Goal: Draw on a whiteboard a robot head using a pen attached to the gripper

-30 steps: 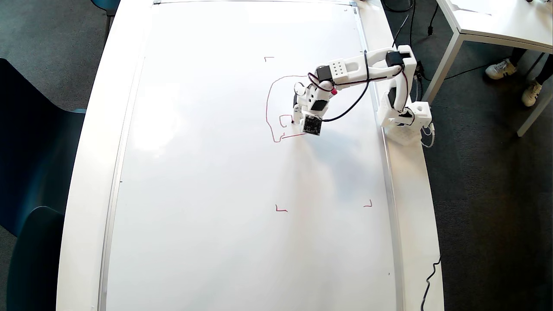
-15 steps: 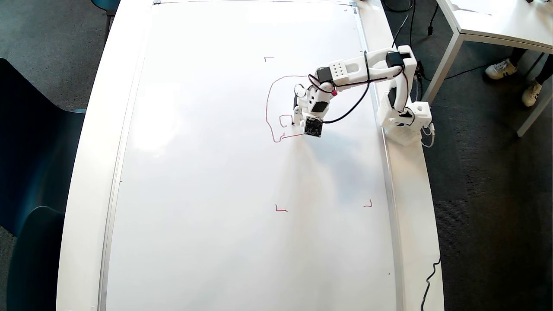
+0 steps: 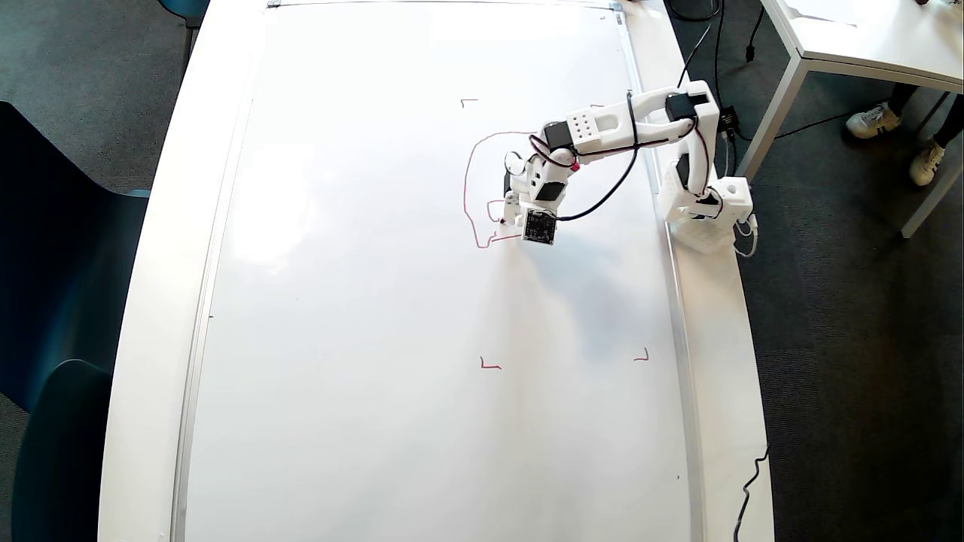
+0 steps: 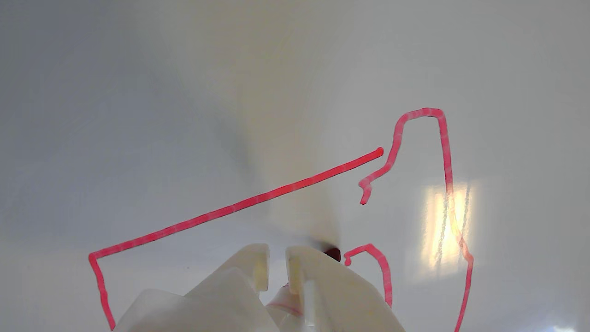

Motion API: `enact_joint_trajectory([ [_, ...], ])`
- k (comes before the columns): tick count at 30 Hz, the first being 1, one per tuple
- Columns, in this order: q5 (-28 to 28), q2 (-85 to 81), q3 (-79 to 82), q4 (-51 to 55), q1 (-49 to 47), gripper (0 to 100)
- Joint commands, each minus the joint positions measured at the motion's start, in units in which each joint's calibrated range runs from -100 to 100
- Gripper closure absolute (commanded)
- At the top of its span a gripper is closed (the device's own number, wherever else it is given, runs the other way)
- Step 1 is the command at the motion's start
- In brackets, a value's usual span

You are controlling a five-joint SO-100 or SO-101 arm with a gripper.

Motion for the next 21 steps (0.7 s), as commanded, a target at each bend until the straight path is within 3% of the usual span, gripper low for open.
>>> enact_joint_trajectory([
  [1, 0.3, 0.6, -1.1, -0.1, -0.3, 99],
  [21, 0.0, 1.3, -4.0, -0.5, 0.0, 99],
])
